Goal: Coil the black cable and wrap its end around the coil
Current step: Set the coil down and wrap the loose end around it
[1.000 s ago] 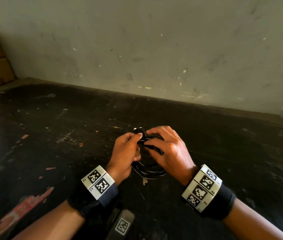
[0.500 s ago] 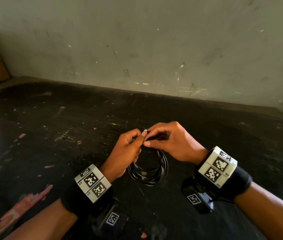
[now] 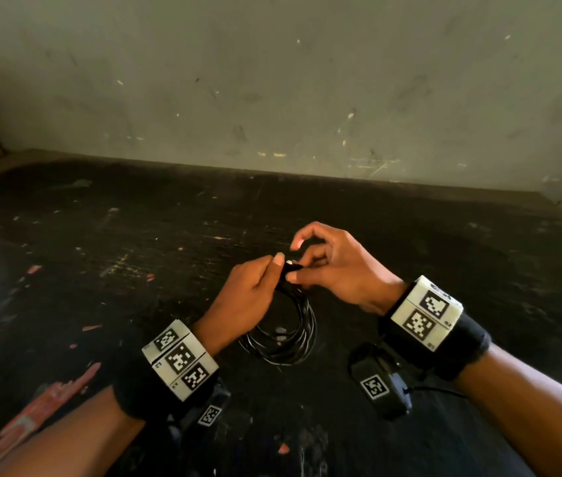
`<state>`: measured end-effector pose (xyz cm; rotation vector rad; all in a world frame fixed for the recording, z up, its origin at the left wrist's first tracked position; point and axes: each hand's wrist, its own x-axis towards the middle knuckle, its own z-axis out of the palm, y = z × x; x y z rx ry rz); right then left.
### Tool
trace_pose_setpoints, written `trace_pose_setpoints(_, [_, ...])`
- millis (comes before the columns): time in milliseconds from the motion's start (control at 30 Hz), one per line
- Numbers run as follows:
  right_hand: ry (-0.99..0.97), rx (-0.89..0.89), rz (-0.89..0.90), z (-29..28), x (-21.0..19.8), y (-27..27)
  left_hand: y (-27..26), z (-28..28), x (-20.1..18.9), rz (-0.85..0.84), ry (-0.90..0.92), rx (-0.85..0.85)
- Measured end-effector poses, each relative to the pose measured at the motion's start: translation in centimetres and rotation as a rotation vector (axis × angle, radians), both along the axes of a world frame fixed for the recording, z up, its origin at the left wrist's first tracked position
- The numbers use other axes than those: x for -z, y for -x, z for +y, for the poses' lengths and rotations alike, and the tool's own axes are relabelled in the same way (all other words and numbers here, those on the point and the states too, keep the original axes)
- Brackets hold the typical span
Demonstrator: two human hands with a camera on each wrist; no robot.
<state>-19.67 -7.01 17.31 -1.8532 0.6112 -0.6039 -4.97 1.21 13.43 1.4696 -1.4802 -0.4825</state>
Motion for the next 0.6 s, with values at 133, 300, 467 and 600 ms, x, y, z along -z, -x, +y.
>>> trace_pose_setpoints(133, [-0.021, 0.053, -0.011, 0.2, 0.8, 0.1, 0.0, -0.2, 0.2, 0.024, -0.050, -0.022])
trace_pose_setpoints(300, [-0.013, 0.239, -0.115, -0.2, 1.6, 0.7, -0.2, 0.1, 0.5, 0.334, -0.188, -0.005])
trace_pose_setpoints(467, [-0.100, 0.364, -0.208, -0.6, 2.3, 1.9, -0.9, 1.3, 1.5, 0.816, -0.346, 0.054])
trace_pose_setpoints(600, [-0.251, 0.302, -0.205, 0.0, 3.3, 2.6, -0.9, 1.4, 1.8, 1.271, -0.379, 0.099])
